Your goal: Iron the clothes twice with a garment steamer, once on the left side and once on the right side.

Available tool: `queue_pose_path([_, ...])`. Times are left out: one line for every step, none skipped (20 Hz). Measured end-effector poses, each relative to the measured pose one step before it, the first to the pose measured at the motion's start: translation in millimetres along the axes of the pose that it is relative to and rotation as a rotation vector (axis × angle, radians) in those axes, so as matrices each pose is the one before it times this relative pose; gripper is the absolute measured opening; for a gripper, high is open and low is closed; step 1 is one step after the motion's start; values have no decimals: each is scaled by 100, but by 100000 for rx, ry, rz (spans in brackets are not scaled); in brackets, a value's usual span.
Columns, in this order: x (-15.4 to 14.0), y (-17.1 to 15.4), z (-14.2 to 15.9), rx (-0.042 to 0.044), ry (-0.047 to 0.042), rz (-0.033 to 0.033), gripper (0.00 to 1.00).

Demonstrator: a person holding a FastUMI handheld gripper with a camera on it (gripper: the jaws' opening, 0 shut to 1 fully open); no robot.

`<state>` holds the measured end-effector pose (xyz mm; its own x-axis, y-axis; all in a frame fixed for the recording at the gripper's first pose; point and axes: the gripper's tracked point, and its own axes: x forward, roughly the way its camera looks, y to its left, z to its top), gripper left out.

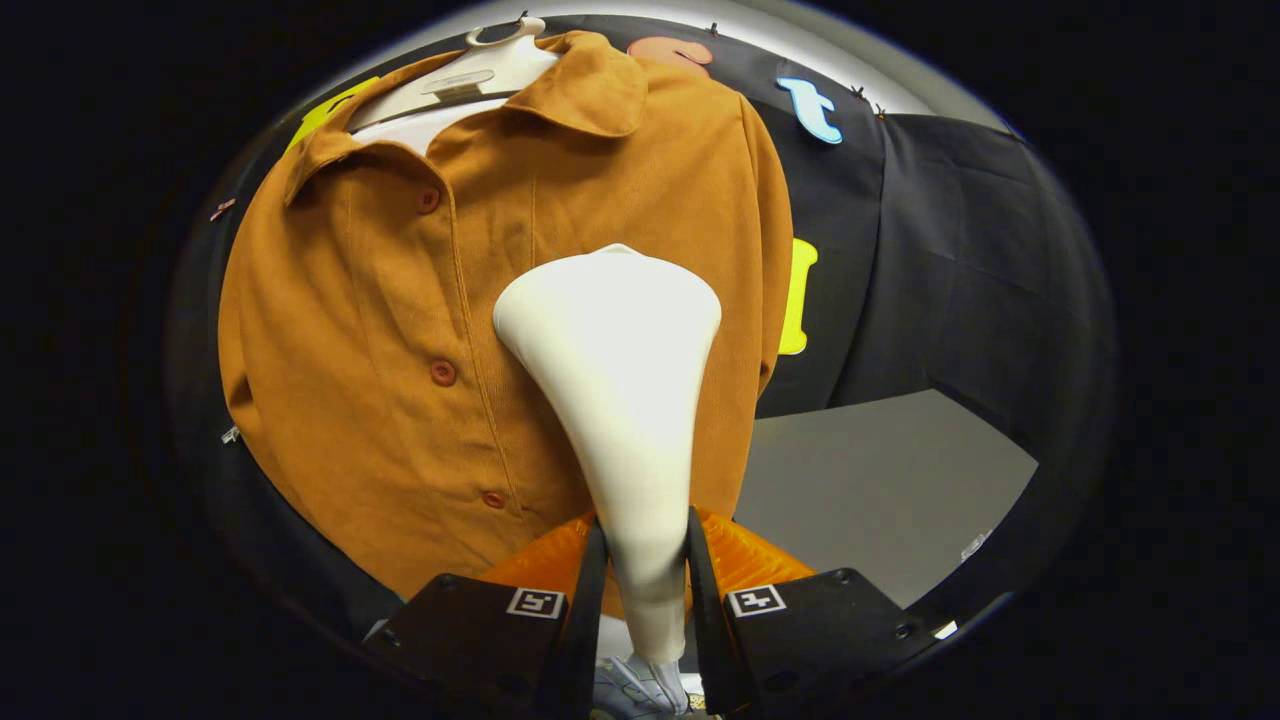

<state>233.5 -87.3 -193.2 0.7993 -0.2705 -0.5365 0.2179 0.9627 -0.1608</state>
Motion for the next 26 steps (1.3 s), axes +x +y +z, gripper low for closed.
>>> queue_pose_path([177, -19, -370, -281, 1089, 149, 45])
queue_pose_path([167, 146, -471, -274, 1283, 163, 45])
queue_pose_path([152, -49, -492, -134, 1192, 148, 45])
queue_pose_path([114, -36, -461, -2, 1312, 158, 45])
queue_pose_path([86, 57, -523, 19, 1353, 160, 45])
queue_pose_path([231, 36, -521, -91, 1386, 173, 45])
queue_pose_path([168, 13, -521, -123, 1381, 201, 45])
queue_pose_path([46, 57, -503, -88, 1418, 152, 45])
queue_pose_path([190, -21, -545, 31, 1480, 79, 45])
queue_pose_path([178, -8, -494, 46, 1516, 41, 45])
queue_pose_path([185, -13, -462, 63, 1536, 76, 45])
queue_pose_path([318, -98, -694, -107, 1585, 97, 45])
queue_pose_path([101, 34, -500, -48, 1544, 72, 45])
queue_pose_path([223, -25, -489, -35, 1563, 75, 45])
queue_pose_path([254, -89, -566, 8, 1597, 70, 45])
queue_pose_path([238, -102, -726, -120, 1572, -6, 45])
queue_pose_path([164, -54, -485, -207, 1576, -159, 45])
queue_pose_path([159, -38, -535, 13, 1568, -227, 45])
queue_pose_path([227, -6, -521, 234, 1583, -80, 45])
queue_pose_path([220, -137, -557, 337, 1458, 38, 45])
queue_pose_path([116, -120, -431, 163, 1283, -35, 45])
queue_pose_path([11, -35, -498, 32, 1133, -129, 45])
queue_pose_path([116, -87, -421, -37, 1190, -12, 45])
queue_pose_path([150, -77, -457, -12, 1233, 67, 45])
queue_pose_path([103, -179, -514, -42, 1161, -80, 45])
queue_pose_path([21, -109, -348, -2, 1094, -93, 45])
